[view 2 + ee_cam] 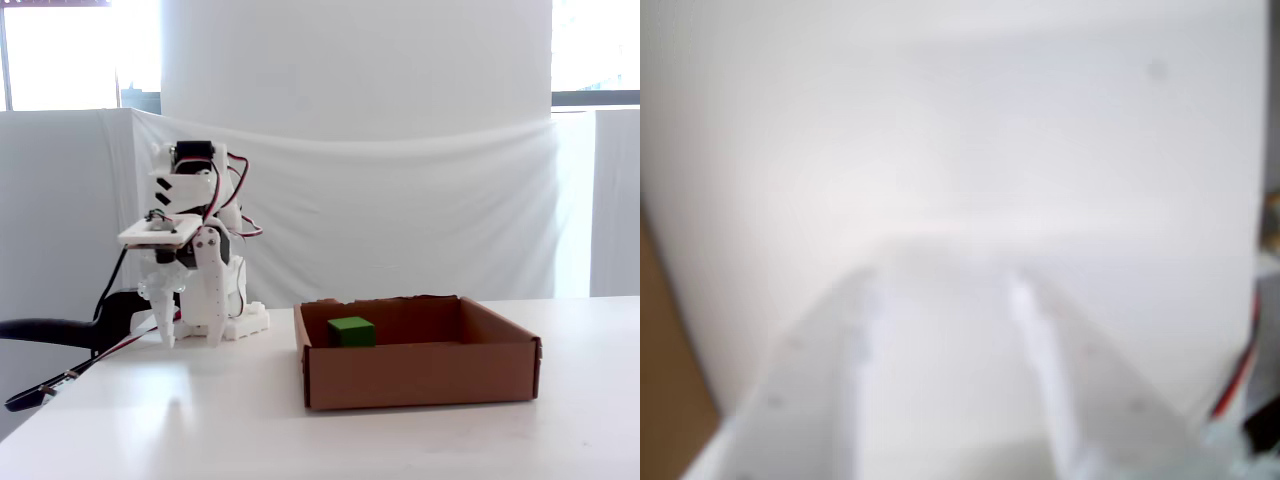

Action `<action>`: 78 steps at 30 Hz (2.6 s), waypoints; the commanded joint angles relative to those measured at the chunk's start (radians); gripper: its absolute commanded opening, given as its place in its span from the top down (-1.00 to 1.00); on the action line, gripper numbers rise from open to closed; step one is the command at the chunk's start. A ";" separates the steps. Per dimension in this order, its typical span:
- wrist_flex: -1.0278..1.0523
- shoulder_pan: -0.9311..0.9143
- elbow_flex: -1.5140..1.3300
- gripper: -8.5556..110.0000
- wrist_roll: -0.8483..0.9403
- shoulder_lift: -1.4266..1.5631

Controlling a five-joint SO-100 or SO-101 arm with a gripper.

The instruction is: Grasp a green cube and put it in a box.

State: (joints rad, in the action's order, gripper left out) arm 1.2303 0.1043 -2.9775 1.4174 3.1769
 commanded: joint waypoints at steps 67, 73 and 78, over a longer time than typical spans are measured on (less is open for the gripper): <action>0.000 0.014 0.005 0.47 -0.453 0.006; 0.000 0.014 0.005 0.47 -0.453 0.006; 0.000 0.014 0.005 0.47 -0.453 0.006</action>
State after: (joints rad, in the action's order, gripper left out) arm 1.2333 0.1074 -2.9775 0.9725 3.1769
